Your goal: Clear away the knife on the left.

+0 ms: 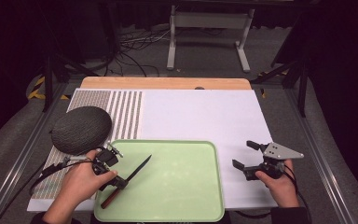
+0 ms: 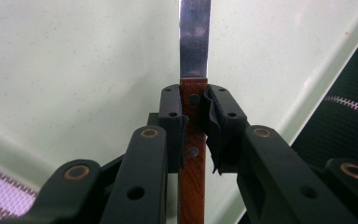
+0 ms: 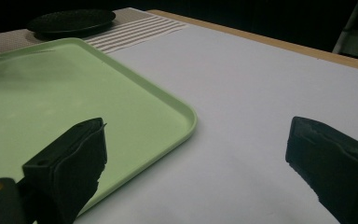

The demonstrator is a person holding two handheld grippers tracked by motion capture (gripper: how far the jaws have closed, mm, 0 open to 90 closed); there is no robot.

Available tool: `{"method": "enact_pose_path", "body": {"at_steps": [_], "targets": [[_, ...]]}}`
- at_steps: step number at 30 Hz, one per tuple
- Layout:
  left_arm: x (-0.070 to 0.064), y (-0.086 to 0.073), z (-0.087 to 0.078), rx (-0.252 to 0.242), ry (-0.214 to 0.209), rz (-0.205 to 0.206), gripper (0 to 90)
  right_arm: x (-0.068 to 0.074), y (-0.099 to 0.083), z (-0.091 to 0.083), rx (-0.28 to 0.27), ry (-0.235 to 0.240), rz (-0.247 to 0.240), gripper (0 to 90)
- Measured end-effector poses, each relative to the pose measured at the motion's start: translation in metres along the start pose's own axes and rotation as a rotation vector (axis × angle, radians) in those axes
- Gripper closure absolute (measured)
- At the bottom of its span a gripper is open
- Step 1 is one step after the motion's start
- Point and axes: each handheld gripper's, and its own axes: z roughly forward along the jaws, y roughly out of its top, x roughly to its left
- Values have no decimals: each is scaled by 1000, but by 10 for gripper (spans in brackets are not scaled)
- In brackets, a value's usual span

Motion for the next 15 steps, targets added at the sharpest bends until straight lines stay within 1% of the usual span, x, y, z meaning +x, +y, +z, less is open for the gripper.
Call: {"method": "enact_pose_path", "body": {"at_steps": [4,5,6,7,8,9,10,12,13,15], "targets": [[0,2,3,-3,8,-7,773,0,0,0,3,1,-1,58],[1,2,4,-4,15,4,773,0,0,1,4,1,-2,59],[1,2,5,-15,21,-9,773,0,-1,1,5,1,-2,59],[2,3,5,-11,27,2,773,0,-1,1,5,1,-1,58],[1,3,6,-14,26,-8,773,0,-1,1,5,1,-1,59],[2,3,6,-15,28,-5,773,0,-1,1,5,1,-1,58],[2,3,7,-11,29,-2,773,0,-1,1,6,1,-1,58],[2,4,9,-12,27,-10,773,0,-1,1,7,1,-3,58],[2,4,9,-2,27,-11,773,0,-1,1,8,0,-3,58],[2,5,10,-1,36,-5,773,0,-1,1,8,0,-3,58]]}}
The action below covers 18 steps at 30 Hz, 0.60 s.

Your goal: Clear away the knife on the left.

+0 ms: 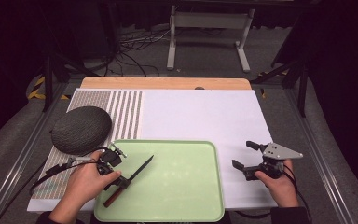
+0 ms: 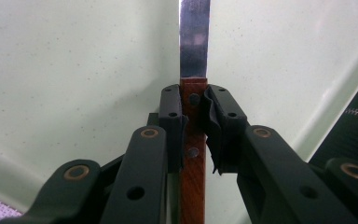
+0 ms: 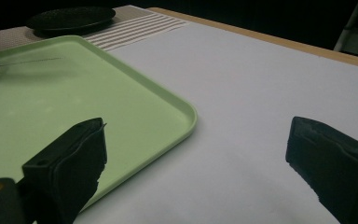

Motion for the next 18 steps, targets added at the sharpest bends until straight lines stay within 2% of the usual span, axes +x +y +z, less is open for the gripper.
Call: {"method": "enact_pose_path", "body": {"at_steps": [4,8,15,18], "targets": [[0,1,2,-2,-1,-8,773,0,0,0,0,1,-1,58],[1,1,4,14,-3,2,773,0,0,0,0,2,-1,58],[0,2,6,15,-2,2,771,0,0,0,-3,8,3,57],[-1,2,5,-1,-3,7,729,0,0,-1,-7,7,7,57]]}}
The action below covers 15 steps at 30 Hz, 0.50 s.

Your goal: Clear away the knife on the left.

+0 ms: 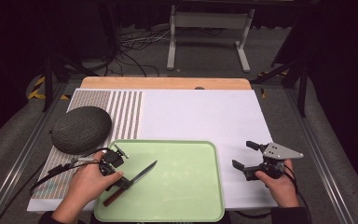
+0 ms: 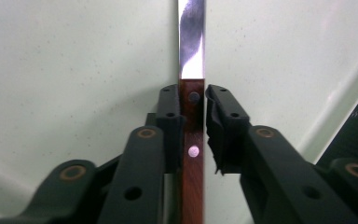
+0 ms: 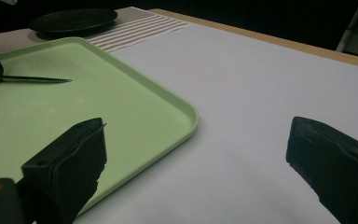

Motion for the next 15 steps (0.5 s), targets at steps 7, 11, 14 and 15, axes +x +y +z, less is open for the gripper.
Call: {"method": "enact_pose_path", "body": {"at_steps": [7,11,14,15], "targets": [[-3,0,-5,-49,30,23,436,0,0,0,-7,6,3,56],[-6,0,-8,-86,64,69,315,0,0,0,-6,6,3,55],[-9,0,-11,-124,79,103,244,0,0,0,-7,5,3,55],[-10,0,-11,-139,78,113,219,0,0,0,-6,6,2,55]]}}
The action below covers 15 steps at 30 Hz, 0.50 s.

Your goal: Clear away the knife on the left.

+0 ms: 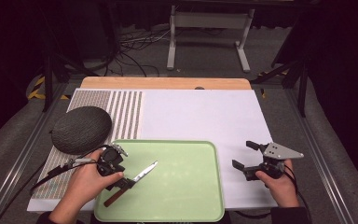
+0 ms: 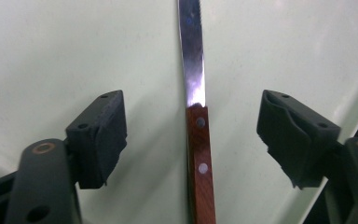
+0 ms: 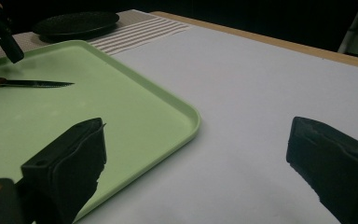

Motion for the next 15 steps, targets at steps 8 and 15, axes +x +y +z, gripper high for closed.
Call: {"method": "enact_pose_path", "body": {"at_steps": [8,15], "targets": [[-5,2,-1,-113,-12,171,212,0,0,0,1,4,0,53],[-8,3,6,-138,-41,288,403,1,0,1,-1,7,-2,53]]}}
